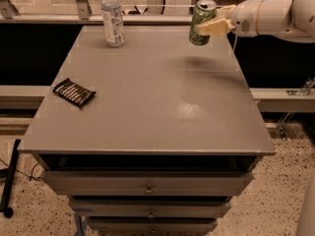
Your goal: Move green can near blue plastic bottle
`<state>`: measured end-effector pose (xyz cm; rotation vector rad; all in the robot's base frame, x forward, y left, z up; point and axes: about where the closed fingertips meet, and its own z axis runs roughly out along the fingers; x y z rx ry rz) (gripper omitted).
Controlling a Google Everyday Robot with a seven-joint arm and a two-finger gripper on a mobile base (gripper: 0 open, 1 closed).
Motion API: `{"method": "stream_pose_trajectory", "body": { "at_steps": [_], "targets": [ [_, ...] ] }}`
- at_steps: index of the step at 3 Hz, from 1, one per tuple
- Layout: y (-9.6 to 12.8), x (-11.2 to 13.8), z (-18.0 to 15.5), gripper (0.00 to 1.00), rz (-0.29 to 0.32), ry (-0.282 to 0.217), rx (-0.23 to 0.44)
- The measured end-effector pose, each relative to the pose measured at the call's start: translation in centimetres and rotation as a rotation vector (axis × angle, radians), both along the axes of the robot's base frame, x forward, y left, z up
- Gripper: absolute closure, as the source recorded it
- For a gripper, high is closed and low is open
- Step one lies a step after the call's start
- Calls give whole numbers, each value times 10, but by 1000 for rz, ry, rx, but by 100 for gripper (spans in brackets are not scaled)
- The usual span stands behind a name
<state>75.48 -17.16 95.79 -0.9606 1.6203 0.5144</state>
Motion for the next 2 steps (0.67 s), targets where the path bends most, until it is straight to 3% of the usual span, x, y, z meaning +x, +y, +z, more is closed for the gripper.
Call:
{"method": "stream_pose_trajectory", "body": {
  "at_steps": [1, 2],
  "targets": [
    [30, 38, 11, 100, 0, -4, -6],
    [72, 70, 2, 100, 18, 24, -12]
  ]
}}
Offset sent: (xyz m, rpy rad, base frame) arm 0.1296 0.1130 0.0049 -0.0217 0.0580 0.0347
